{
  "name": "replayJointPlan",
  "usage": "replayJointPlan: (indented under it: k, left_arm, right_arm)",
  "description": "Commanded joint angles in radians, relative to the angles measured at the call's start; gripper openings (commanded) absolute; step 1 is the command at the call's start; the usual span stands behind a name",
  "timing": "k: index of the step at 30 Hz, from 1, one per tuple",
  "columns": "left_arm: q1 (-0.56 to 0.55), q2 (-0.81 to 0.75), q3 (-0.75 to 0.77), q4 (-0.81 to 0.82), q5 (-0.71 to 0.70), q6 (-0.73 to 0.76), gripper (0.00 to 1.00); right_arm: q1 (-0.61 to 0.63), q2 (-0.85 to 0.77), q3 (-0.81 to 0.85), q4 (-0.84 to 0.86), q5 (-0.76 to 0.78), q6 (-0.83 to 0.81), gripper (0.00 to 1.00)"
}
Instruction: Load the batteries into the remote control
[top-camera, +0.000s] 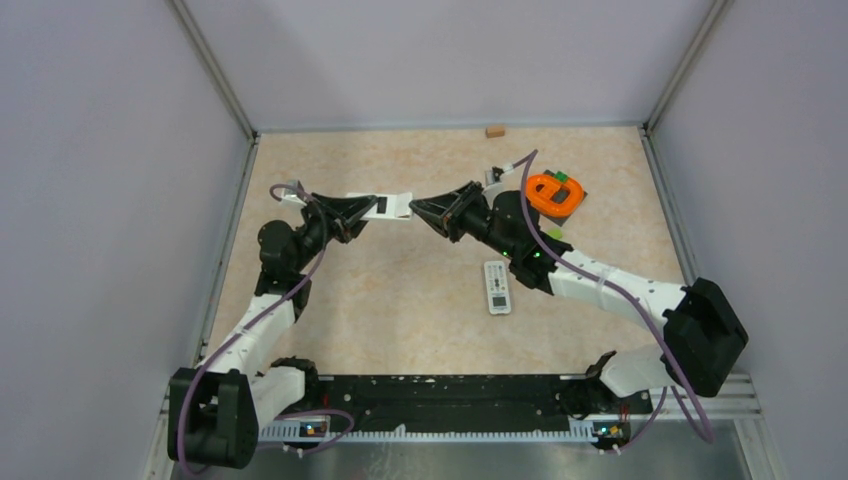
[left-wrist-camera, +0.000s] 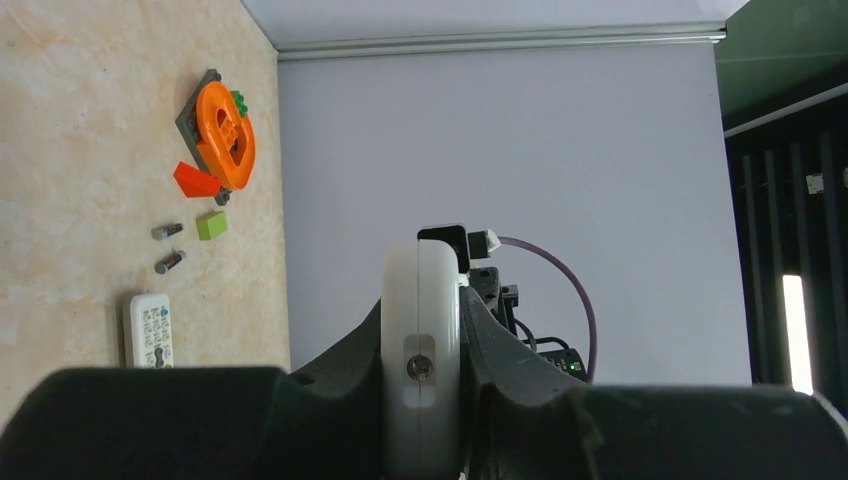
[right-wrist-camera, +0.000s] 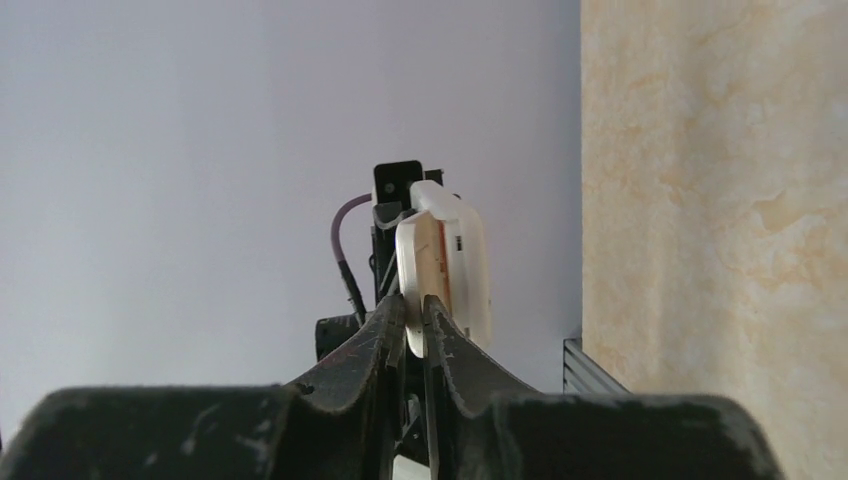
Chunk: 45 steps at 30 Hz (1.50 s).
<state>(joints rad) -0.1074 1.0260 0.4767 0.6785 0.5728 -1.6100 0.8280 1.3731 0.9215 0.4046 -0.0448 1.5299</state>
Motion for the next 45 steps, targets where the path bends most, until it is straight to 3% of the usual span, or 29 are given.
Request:
replayJointPlan:
  k: [1, 12, 21, 24, 28, 38, 45]
  left_arm:
    - [-0.006, -0.014, 0.013, 0.109, 0.02, -0.015, 0.0]
    - [-0.006, -0.014, 0.018, 0.074, 0.012, 0.02, 0.0]
    - [-0.006, -0.017, 0.021, 0.043, 0.019, 0.041, 0.0]
    - [-0.006, -0.021, 0.023, 0.036, 0.025, 0.047, 0.0]
    - [-0.007, -0.024, 0.03, 0.034, 0.037, 0.051, 0.0]
    - [-0.006, -0.028, 0.053, 0.054, 0.071, 0.031, 0.0]
    - [-0.011, -0.029, 0.071, 0.08, 0.098, 0.027, 0.0]
  right_arm:
    - [0.002, -0.02, -0.001, -0.117, 0.009, -0.026, 0.14]
    - [-0.002, -0.095, 0.007, -0.189, 0.086, -0.083, 0.35]
    - [-0.008, -0.081, 0.035, -0.149, 0.056, -0.164, 0.59]
    - [-0.009, -0.065, 0.05, -0.148, 0.048, -0.195, 0.61]
    - [-0.009, -0.036, 0.063, -0.15, 0.012, -0.214, 0.59]
    - [-0.005, 0.035, 0.078, -0.118, -0.052, -0.242, 0.25]
    - [0.015, 0.083, 0.101, -0.097, -0.064, -0.265, 0.18]
